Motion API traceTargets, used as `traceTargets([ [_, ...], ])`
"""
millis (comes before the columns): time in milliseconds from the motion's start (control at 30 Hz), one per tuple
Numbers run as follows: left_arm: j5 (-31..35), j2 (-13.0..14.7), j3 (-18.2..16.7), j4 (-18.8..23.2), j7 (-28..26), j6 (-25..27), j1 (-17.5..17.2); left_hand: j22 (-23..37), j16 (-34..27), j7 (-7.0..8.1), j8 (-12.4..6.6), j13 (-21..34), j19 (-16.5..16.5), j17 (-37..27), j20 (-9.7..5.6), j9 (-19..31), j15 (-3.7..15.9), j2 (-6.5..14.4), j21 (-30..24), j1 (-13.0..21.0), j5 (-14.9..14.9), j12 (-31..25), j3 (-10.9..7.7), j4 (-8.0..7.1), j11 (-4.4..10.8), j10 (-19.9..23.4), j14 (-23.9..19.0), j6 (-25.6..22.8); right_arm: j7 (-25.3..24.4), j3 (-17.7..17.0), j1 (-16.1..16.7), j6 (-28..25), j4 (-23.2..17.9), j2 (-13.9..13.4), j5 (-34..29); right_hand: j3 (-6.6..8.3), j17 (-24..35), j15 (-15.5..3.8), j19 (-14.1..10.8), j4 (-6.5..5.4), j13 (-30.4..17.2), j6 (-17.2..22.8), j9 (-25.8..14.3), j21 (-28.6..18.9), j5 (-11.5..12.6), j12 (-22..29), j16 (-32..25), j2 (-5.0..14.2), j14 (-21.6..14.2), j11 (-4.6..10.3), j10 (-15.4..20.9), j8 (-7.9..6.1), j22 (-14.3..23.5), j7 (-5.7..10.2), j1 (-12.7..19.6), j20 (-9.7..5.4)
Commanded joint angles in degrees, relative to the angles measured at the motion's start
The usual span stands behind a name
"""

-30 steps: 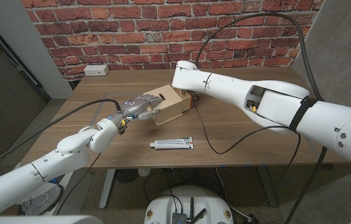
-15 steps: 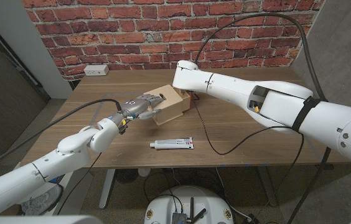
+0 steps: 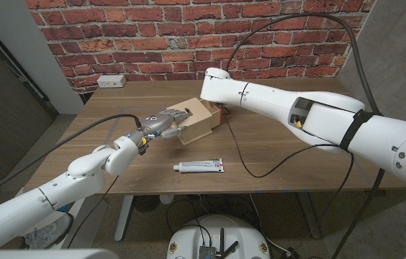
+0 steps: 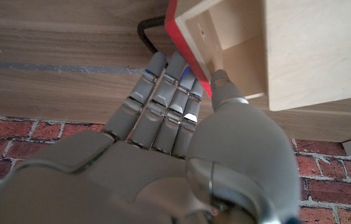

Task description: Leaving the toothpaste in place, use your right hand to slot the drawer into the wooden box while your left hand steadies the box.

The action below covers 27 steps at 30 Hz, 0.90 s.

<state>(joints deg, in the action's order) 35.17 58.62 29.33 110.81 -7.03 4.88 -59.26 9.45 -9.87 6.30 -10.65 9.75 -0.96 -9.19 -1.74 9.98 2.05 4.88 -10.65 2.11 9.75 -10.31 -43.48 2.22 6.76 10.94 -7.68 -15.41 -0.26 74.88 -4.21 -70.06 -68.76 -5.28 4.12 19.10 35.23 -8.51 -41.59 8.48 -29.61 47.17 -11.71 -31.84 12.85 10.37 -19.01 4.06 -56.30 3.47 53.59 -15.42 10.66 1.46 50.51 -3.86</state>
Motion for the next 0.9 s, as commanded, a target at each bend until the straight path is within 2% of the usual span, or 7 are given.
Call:
traceTargets([
  [33, -0.2, -0.2, 0.3, -0.5, 0.5, -0.3, 0.6, 0.2, -0.1, -0.27, -0.33, 0.3, -0.6, -0.1, -7.04, 0.3, 7.18, 3.8, -0.4, 0.2, 0.2, -0.5, -0.26, -0.11, 0.01, 0.8, -0.4, -0.8, 2.6, 0.4, -0.8, 1.0, -0.6, -1.0, 1.1, -0.47, 0.4, -0.59, 0.3, 0.14, 0.1, -1.1, -0.1, -0.3, 0.0, -0.1, -0.2, -0.94, 1.1, -0.35, -1.4, 0.61, -0.1, -0.53, 0.2, 0.49],
  [200, -0.3, -0.3, 0.2, -0.2, 0.6, 0.3, 0.4, 0.2, -0.1, -0.27, -0.35, 0.3, -0.6, -0.1, -7.05, 0.3, 7.13, 3.9, -0.4, 0.2, 0.2, -0.5, -0.31, -0.11, -0.01, 0.7, -0.4, -0.8, 2.8, 0.0, -0.8, 0.6, -2.1, -1.7, 1.3, -1.03, 0.6, 0.36, 1.0, 0.14, 0.3, -1.9, -0.1, 0.0, -0.1, -0.3, 0.1, -1.15, 2.8, -1.08, -3.4, 1.13, -0.1, -0.57, -0.2, 1.05],
  [333, -0.3, -0.2, 0.2, -0.1, 0.4, 0.3, 0.3, 0.2, -0.1, -0.23, -0.36, 0.3, -0.7, -0.1, -7.03, 0.3, 7.11, 3.9, -0.4, 0.2, 0.1, -0.5, -0.35, -0.08, -0.01, 0.8, -0.4, -0.9, 3.2, -0.5, -0.9, 0.2, -4.2, -2.8, 1.8, -1.49, 0.3, 2.50, 1.6, 0.18, 0.7, -4.1, -0.1, 0.3, -0.2, -0.4, 1.2, -1.49, 5.5, -1.84, -6.0, 2.16, -0.1, -0.77, -0.6, 2.43],
  [400, -0.3, -0.2, 0.2, 0.0, 0.5, 0.6, 0.3, 0.2, -0.1, -0.26, -0.36, 0.3, -0.8, -0.1, -7.03, 0.3, 7.12, 3.9, -0.4, 0.2, 0.1, -0.5, -0.38, -0.06, 0.01, 0.8, -0.4, -0.9, 3.4, -0.4, -1.1, -0.2, -4.7, -3.0, 1.9, -1.92, 0.2, 3.87, 1.8, 0.04, 0.9, -5.0, -0.1, 0.4, -0.4, -0.5, 1.6, -1.71, 6.8, -2.97, -7.5, 2.63, -0.2, -1.42, -1.2, 3.08],
  [633, -0.2, -0.1, 0.3, 0.1, 0.3, 0.4, 0.3, 0.2, -0.1, -0.28, -0.36, 0.3, -0.8, -0.1, -7.04, 0.3, 7.08, 3.9, -0.4, 0.2, 0.1, -0.5, -0.45, -0.03, -0.05, 0.8, -0.5, -0.9, 3.5, -1.3, -1.1, -0.8, -7.1, -4.3, 2.8, -3.01, 0.1, 6.22, 2.8, -0.08, 1.5, -9.8, -0.1, 1.0, -0.8, -0.3, 2.4, -2.34, 9.9, -4.80, -10.8, 4.45, -0.2, -2.71, -2.2, 4.88],
  [833, 0.0, -0.2, 0.2, 0.3, 0.3, 0.7, 0.2, 0.2, 0.0, -0.31, -0.36, 0.3, -0.9, -0.1, -7.12, 0.3, 7.07, 3.9, -0.4, 0.2, 0.1, -0.5, -0.52, 0.00, 0.00, 0.9, -0.5, -1.0, 4.2, -2.2, -1.2, -0.7, -9.2, -5.8, 4.1, -3.64, -0.2, 9.18, 3.1, -0.03, 2.1, -12.7, 0.1, 1.4, -1.2, -0.1, 3.4, -2.71, 12.8, -5.99, -12.9, 4.98, -0.3, -2.84, -2.7, 5.89],
  [900, 0.0, -0.1, 0.2, 0.3, 0.3, 0.7, 0.2, 0.2, -0.1, -0.29, -0.35, 0.3, -0.9, -0.1, -7.08, 0.3, 7.13, 3.9, -0.4, 0.2, 0.1, -0.5, -0.54, 0.01, -0.05, 0.8, -0.5, -1.0, 4.5, -2.9, -1.1, -0.4, -9.8, -6.4, 4.8, -3.96, -0.4, 10.77, 3.6, 0.00, 2.5, -14.1, 0.2, 1.7, -1.3, -0.5, 4.0, -3.00, 14.2, -6.72, -15.1, 5.14, -0.3, -2.80, -2.9, 6.98],
])
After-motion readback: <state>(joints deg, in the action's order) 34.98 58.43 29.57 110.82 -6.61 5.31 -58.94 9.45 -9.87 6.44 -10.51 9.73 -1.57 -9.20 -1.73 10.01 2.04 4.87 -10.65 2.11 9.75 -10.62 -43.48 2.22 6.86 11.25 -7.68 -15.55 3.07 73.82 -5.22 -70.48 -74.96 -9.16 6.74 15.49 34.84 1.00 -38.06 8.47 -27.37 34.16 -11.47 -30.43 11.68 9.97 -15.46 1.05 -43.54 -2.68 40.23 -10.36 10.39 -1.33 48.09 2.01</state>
